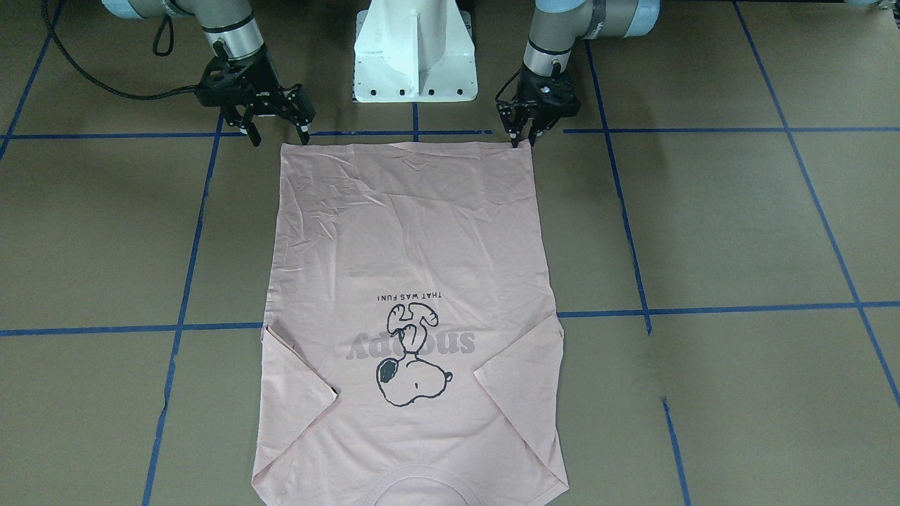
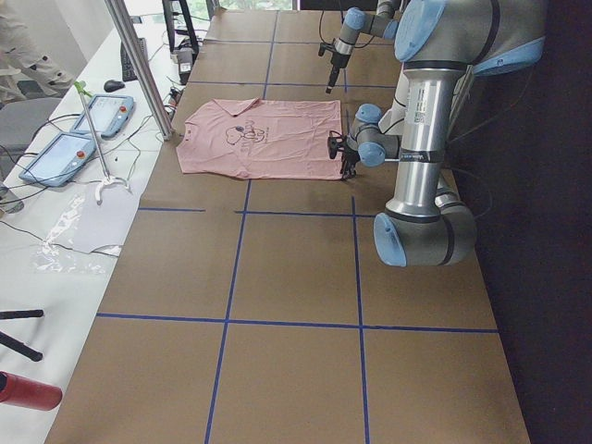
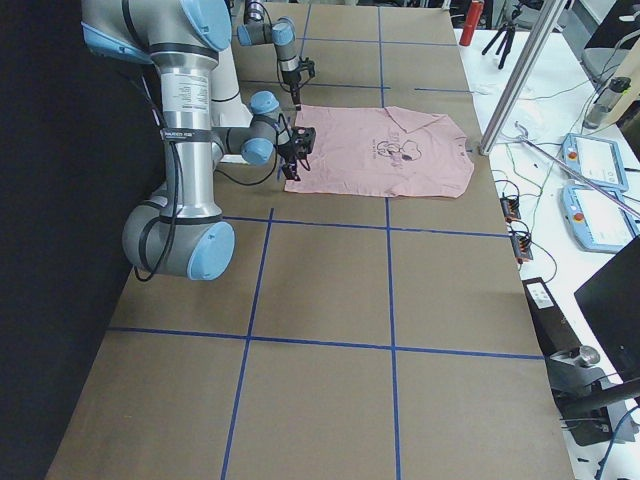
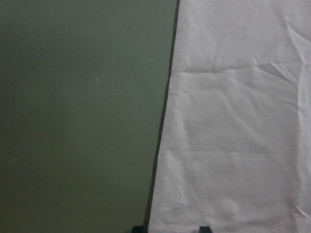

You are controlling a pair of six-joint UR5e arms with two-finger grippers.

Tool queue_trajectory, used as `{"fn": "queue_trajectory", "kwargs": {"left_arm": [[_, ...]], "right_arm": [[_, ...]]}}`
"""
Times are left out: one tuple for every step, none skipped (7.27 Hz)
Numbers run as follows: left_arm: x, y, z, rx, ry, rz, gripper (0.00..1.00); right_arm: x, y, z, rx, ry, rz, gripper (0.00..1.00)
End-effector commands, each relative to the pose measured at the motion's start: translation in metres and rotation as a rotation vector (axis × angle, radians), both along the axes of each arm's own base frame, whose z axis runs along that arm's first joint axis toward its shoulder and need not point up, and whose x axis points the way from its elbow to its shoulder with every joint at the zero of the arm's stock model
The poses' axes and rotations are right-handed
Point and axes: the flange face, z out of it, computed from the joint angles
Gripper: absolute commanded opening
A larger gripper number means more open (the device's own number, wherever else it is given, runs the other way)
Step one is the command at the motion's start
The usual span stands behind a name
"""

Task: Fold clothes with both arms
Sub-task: 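Lower both grippers and grasp the two hem corners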

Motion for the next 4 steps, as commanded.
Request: {"fn": "queue_trajectory", "kwargs": {"left_arm": [[-0.0012, 0.0016, -0.0049, 0.001, 0.011, 0.003, 0.07], [-0.0026, 0.0011, -0.0070, 0.000, 0.016, 0.002, 0.00], [-0.0026, 0.0011, -0.0068, -0.001, 0.015, 0.002, 0.00], [-0.0036, 0.0004, -0.0105, 0.001, 0.022, 0.000, 0.00]], "right_arm": [[0.0001, 0.0000, 0.0003, 0.000, 0.001, 0.000, 1.00], [0.0001, 0.0000, 0.0003, 0.000, 0.001, 0.000, 1.00], [-0.0003, 0.0006, 0.0003, 0.000, 0.001, -0.001, 0.99], [-0.0047, 0.0056, 0.0041, 0.001, 0.022, -0.004, 0.94]]}}
